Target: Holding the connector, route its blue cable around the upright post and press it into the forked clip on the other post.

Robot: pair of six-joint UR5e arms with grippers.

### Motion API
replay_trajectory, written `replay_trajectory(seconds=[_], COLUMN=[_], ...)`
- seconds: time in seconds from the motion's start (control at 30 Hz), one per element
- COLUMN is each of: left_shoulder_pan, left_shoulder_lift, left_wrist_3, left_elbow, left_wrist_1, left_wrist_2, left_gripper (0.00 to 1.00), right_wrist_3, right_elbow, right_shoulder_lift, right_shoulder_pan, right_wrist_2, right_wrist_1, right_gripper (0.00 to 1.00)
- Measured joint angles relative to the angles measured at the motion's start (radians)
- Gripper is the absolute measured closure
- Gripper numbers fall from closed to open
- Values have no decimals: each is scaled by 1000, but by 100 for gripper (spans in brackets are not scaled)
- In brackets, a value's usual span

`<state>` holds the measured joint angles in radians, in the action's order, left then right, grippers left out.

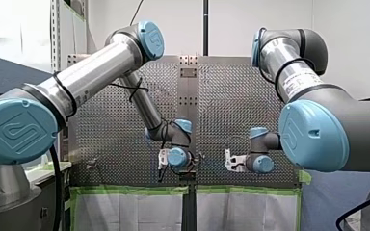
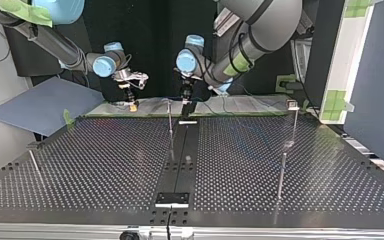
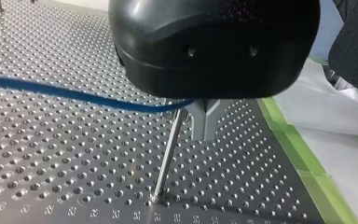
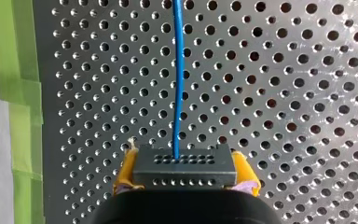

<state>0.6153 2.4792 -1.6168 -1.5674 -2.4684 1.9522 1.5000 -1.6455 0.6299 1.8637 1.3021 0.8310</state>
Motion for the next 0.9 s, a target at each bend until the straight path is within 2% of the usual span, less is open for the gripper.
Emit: replay_trajectory(seconds=[0.43, 0.9], left_shoulder_pan=[-29, -49], left_shoulder_lift=[2, 5], left_wrist_3=[-4, -6], left_elbow=[16, 54], left_wrist_1=[-9, -51], left_wrist_2=[-24, -51], left_gripper=[98, 98], right_wrist_3=[6, 24], right_elbow=[12, 31], right_shoulder_lift=[0, 0], right_shoulder_pan=[0, -1], right_wrist_2=[-1, -1], right_wrist_1=[-1, -1], right_gripper=[100, 100])
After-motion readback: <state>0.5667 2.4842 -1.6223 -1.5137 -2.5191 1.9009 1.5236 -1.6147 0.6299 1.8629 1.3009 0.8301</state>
